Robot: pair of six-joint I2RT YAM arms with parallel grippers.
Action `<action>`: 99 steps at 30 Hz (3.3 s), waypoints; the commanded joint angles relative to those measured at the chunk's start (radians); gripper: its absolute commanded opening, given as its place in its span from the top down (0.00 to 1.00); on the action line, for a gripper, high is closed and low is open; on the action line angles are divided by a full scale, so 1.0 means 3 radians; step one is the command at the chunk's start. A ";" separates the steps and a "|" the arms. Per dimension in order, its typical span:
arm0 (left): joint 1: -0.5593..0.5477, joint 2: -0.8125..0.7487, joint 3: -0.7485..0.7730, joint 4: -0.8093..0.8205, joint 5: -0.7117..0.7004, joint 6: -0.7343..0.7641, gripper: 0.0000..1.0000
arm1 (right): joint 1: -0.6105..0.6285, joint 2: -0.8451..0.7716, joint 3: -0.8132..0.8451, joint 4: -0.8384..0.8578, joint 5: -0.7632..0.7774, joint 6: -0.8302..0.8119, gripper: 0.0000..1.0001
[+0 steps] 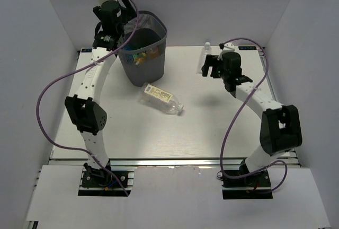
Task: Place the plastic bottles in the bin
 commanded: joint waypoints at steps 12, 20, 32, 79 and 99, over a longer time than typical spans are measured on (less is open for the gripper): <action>-0.0005 -0.2660 -0.3143 0.0766 0.0465 -0.0533 0.02 | -0.0108 0.1894 0.2012 -0.0284 0.0459 0.0170 0.11; -0.0010 -0.3183 -0.4208 0.0895 0.0455 -0.0830 0.02 | -0.0169 0.3031 0.3368 -0.0770 0.0675 0.0165 0.11; -0.0010 -0.3198 -0.4260 0.0895 0.0684 -0.0989 0.02 | -0.0169 0.2552 0.2455 -0.0337 0.0373 0.0079 0.60; -0.1636 -0.2283 -0.4050 0.1800 0.1427 -0.1347 0.63 | 0.0777 -0.1208 -0.1330 0.1556 -0.2629 0.0022 0.38; -0.0866 -0.1931 -0.2185 0.0573 -0.0037 -0.0544 0.67 | 0.0766 -0.1694 -0.1370 0.0457 -0.2139 -0.0571 0.11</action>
